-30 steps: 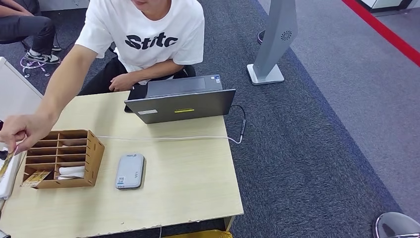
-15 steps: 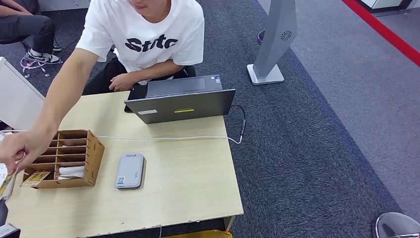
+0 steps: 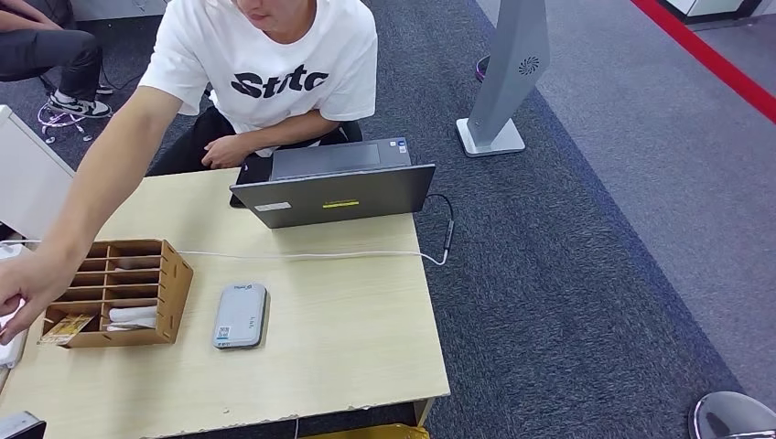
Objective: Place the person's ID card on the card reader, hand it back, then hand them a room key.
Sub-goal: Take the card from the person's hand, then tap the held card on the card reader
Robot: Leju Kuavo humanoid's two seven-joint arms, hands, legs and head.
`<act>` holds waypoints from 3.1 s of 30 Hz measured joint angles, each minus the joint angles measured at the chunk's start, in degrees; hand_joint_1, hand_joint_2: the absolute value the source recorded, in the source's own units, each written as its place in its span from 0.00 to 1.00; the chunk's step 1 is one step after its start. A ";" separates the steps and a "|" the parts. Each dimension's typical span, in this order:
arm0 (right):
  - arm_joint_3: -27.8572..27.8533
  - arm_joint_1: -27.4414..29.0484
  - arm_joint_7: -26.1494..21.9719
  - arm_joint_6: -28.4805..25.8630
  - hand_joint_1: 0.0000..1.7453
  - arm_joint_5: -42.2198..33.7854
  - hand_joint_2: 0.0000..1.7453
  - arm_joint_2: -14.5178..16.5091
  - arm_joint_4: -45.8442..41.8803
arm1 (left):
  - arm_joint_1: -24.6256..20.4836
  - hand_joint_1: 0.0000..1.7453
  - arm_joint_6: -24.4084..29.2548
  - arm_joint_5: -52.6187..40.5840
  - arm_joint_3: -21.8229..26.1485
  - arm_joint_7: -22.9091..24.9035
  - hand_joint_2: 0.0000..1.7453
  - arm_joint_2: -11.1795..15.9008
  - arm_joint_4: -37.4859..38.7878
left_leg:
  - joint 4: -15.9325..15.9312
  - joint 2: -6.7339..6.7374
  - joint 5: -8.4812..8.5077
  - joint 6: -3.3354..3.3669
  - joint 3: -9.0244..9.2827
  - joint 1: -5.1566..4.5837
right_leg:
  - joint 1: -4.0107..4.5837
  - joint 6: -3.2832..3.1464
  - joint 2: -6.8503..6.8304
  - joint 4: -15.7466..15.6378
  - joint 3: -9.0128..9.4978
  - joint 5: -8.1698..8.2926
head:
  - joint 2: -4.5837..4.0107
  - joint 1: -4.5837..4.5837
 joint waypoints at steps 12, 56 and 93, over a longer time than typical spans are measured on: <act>0.05 -0.01 0.38 0.99 0.00 1.25 1.00 -0.01 0.00 | -0.64 1.00 -1.09 -5.45 -3.22 2.16 1.00 -0.14 2.08 | 0.01 0.00 0.00 0.00 0.01 0.00 | 0.00 0.00 0.00 0.00 -0.01 0.00 | 0.00 -0.01; 0.39 -0.35 2.59 4.12 0.00 8.25 1.00 -0.45 0.00 | -17.76 1.00 0.64 -38.86 -29.13 25.77 1.00 5.07 36.18 | 0.04 0.00 0.02 0.02 -0.01 -0.01 | 0.00 0.00 0.02 0.00 -0.02 0.01 | 0.00 0.00; 0.24 -0.22 2.49 4.52 0.00 11.76 1.00 -0.61 0.00 | -20.73 1.00 0.26 -30.11 -28.86 23.59 1.00 10.81 23.57 | 0.03 -0.02 0.03 0.02 -0.01 0.01 | 0.00 0.00 0.00 0.01 0.00 0.01 | 0.00 -0.01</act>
